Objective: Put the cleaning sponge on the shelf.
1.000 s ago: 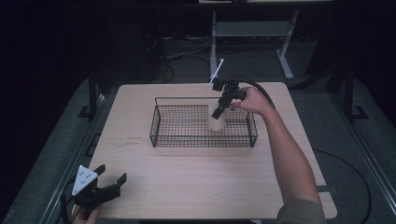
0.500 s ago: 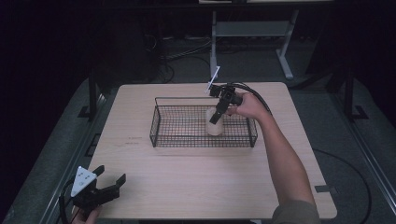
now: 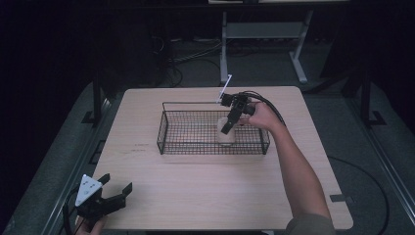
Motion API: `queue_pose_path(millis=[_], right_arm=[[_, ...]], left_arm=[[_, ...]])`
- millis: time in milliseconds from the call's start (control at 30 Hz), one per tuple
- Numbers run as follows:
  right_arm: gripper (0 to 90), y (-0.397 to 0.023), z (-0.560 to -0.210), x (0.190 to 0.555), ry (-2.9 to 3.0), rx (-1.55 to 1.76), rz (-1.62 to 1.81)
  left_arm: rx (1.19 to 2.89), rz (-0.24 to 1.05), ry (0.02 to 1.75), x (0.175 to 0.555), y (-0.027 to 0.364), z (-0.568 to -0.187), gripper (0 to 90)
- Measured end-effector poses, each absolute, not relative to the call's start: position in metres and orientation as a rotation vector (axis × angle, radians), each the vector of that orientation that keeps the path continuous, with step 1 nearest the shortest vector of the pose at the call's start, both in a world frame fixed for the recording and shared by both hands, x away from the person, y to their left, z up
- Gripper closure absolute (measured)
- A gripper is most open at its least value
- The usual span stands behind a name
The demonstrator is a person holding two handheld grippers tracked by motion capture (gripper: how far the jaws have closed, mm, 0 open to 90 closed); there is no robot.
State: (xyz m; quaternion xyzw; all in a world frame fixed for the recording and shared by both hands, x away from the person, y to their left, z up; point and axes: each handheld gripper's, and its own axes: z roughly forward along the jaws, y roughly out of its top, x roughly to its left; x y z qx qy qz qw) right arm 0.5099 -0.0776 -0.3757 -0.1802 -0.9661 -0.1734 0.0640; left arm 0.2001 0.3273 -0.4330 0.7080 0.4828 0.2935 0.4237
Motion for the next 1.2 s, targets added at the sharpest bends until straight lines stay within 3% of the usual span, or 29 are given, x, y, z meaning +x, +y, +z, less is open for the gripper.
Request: queue_pose_path(millis=[633, 800, 1200], right_arm=[[23.5, -0.082, -0.390, 0.509, -2.898, -0.584, -0.519], [19.0, -0.081, -0.388, 0.507, -2.909, -0.591, -0.525], [18.4, -0.084, -0.370, 0.499, -2.923, -0.573, -0.583]], left_arm=[[1.774, 0.734, 1.207, 0.199, 0.327, -0.433, 13.8], [1.779, 0.734, 1.206, 0.200, 0.326, -0.433, 13.8], [1.784, 0.733, 1.200, 0.200, 0.324, -0.433, 13.8]])
